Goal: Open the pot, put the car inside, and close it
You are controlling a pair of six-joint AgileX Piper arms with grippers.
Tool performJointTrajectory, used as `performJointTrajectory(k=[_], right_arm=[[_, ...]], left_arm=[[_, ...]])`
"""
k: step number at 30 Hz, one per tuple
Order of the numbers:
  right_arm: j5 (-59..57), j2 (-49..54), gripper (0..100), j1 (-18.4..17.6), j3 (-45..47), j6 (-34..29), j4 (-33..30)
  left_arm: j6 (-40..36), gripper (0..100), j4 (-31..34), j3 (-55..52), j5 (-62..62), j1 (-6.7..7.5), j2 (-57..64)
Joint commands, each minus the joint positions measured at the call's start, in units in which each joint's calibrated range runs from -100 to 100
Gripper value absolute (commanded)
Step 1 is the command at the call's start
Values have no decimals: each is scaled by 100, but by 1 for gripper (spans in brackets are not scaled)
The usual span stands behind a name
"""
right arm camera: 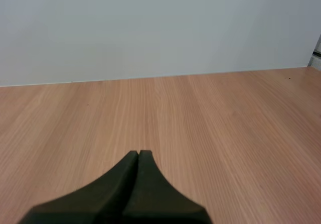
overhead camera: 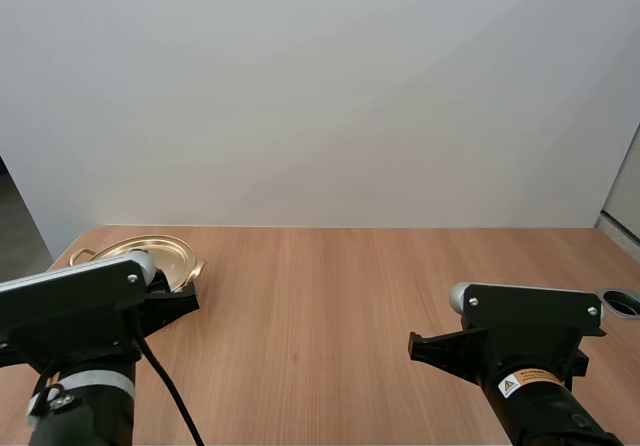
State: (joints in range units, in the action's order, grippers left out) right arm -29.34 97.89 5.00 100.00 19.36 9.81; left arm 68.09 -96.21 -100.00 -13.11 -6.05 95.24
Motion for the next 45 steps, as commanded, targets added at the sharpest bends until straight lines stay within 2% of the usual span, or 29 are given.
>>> performJointTrajectory(k=[1,6,9,14,17,27,29,30,32,33,34,35,37,38,39,41,45], right_arm=[[11,1,0,-3,0,-4,-7],[11,1,0,-3,0,-4,-7],[11,1,0,-3,0,-4,-7],[11,1,0,-3,0,-4,-7],[11,1,0,-3,0,-4,-7],[11,1,0,-3,0,-4,-7],[11,1,0,-3,0,-4,-7],[11,1,0,-3,0,-4,-7],[11,1,0,-3,0,-4,-7],[11,1,0,-3,0,-4,-7],[11,1,0,-3,0,-4,-7],[11,1,0,-3,0,-4,-7],[11,1,0,-3,0,-4,-7],[11,1,0,-3,0,-4,-7],[11,1,0,-3,0,-4,-7],[11,1,0,-3,0,-4,-7],[11,1,0,-3,0,-4,-7]], left_arm=[[31,100,-225,0,543,-16,41],[808,100,-379,0,2056,-16,66],[1259,100,-379,0,2318,-16,66],[785,100,-379,0,2254,-16,66],[768,100,-379,5,2179,-16,66],[777,100,-339,1079,1216,-16,66],[9,100,502,1094,1311,-16,66],[-666,100,1148,1094,1311,-16,66],[-2128,100,2683,1094,1260,-16,66],[-3242,100,3808,1094,1260,-16,66],[-3818,100,4411,1094,1260,-16,66],[-5138,100,5857,1077,1260,-16,66],[-6473,100,7277,977,1311,-16,66],[-6616,100,7425,962,1311,-16,66],[-7207,100,7927,889,1311,-16,66],[-7740,100,8736,570,1311,-16,66],[-7741,100,8874,0,1311,-16,302]])
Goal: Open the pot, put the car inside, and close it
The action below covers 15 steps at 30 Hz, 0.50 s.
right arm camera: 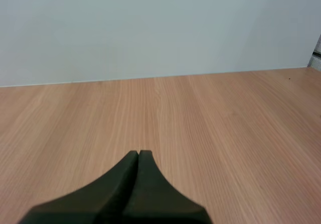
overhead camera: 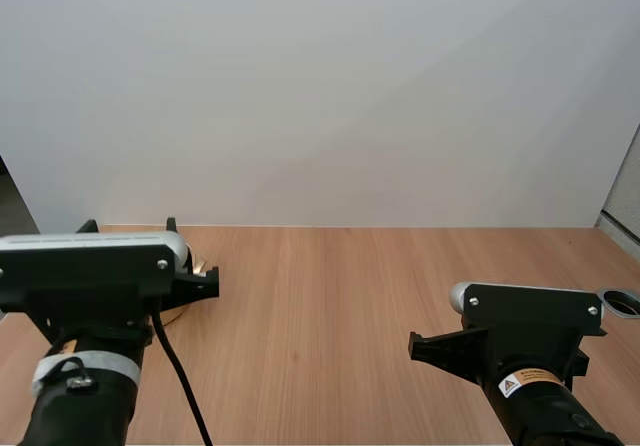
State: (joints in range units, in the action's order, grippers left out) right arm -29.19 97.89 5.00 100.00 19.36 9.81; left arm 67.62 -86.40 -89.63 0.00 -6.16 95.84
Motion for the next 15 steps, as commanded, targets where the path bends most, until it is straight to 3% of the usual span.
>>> performJointTrajectory(k=[1,4,9,12,15], right_arm=[[-4,1,0,-3,0,-4,-7],[-4,1,0,-3,0,-4,-7],[-4,1,0,-3,0,-4,-7],[-4,1,0,-3,0,-4,-7],[-4,1,0,-3,0,-4,-7]], left_arm=[[-7694,100,8022,-1037,84,-5,364],[-7743,100,8249,-1037,1264,-5,416],[-8067,100,8363,-1037,1613,12,416],[-8376,98,8396,-1037,1596,223,416],[-8659,85,8792,-1037,1697,558,416]])
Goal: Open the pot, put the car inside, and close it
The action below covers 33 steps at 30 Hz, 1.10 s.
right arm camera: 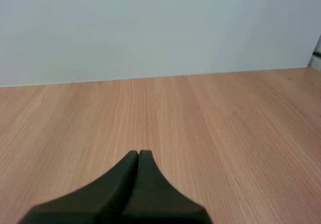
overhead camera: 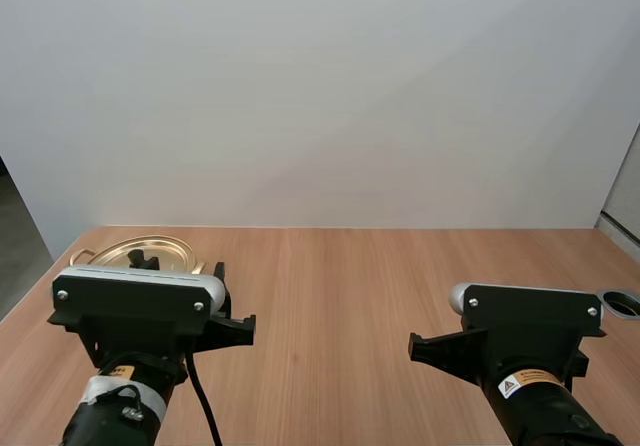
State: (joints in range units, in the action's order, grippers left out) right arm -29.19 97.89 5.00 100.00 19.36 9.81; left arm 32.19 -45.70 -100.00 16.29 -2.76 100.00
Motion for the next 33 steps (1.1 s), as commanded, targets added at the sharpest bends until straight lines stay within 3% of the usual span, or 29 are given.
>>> performJointTrajectory(k=[1,5,9,33], right_arm=[[-4,1,0,-3,0,-4,-7],[-4,1,0,-3,0,-4,-7],[-4,1,0,-3,0,-4,-7],[-4,1,0,-3,0,-4,-7]], left_arm=[[-5173,79,4929,0,213,307,0],[-5236,51,4848,0,1493,370,0],[-5383,0,4848,0,1456,347,0],[-4980,0,4777,0,1244,347,0]])
